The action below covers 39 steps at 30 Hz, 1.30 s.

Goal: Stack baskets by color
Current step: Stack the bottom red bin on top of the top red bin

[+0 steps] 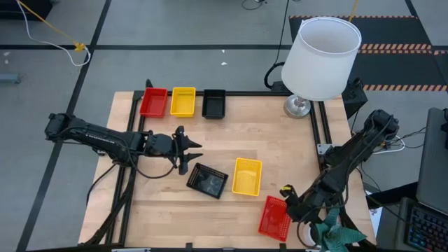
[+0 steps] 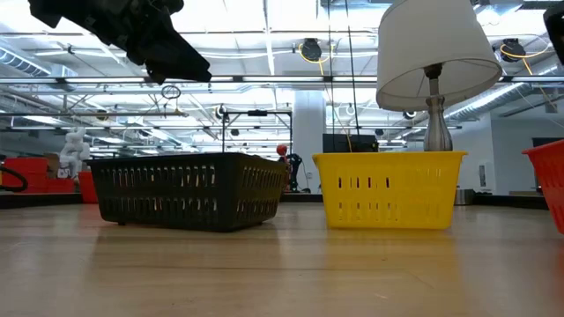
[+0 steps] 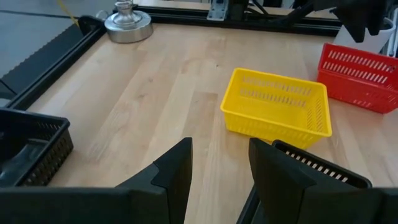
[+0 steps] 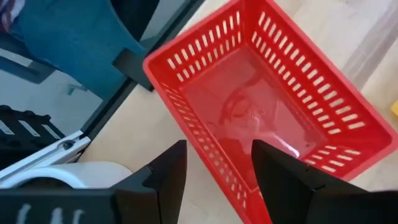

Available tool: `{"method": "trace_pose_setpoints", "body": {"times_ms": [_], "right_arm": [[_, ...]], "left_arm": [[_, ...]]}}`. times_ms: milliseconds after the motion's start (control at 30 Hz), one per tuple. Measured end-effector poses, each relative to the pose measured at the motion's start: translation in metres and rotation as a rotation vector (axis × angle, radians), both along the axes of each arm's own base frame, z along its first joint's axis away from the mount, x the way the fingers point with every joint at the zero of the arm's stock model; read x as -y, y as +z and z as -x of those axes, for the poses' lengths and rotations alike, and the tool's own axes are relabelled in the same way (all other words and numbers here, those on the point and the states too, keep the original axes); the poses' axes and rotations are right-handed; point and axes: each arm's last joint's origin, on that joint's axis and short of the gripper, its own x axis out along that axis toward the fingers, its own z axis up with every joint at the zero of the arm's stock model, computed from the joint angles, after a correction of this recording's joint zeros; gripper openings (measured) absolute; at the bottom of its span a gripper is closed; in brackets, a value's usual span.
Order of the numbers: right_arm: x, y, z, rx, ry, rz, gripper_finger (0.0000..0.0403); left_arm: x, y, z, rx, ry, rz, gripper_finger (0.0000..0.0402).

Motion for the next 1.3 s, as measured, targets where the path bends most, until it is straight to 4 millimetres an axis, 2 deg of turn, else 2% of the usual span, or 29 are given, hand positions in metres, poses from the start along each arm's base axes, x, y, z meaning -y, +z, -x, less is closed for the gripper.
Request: {"method": "trace_pose_setpoints", "body": {"times_ms": [200,700,1000,1300], "right_arm": [[-0.003,-0.004,0.004,-0.068,-0.021,-0.009,0.0173],[-0.002,-0.007,0.008,-0.049,0.044,0.068,0.0171],[-0.009,-0.022,0.001,-0.01,0.134,0.151,0.0134],[-0.01,-0.028,0.0,-0.025,0.142,0.172,0.0099]], "left_arm": [[0.0,0.0,0.0,0.001,0.0,0.0,0.0161],[0.0,0.0,0.0,0.002,-0.003,-0.006,0.0161],[0.0,0.0,0.0,0.003,-0.003,-0.005,0.0161],[0.0,0.0,0.0,0.003,-0.002,-0.005,0.0161]]}}
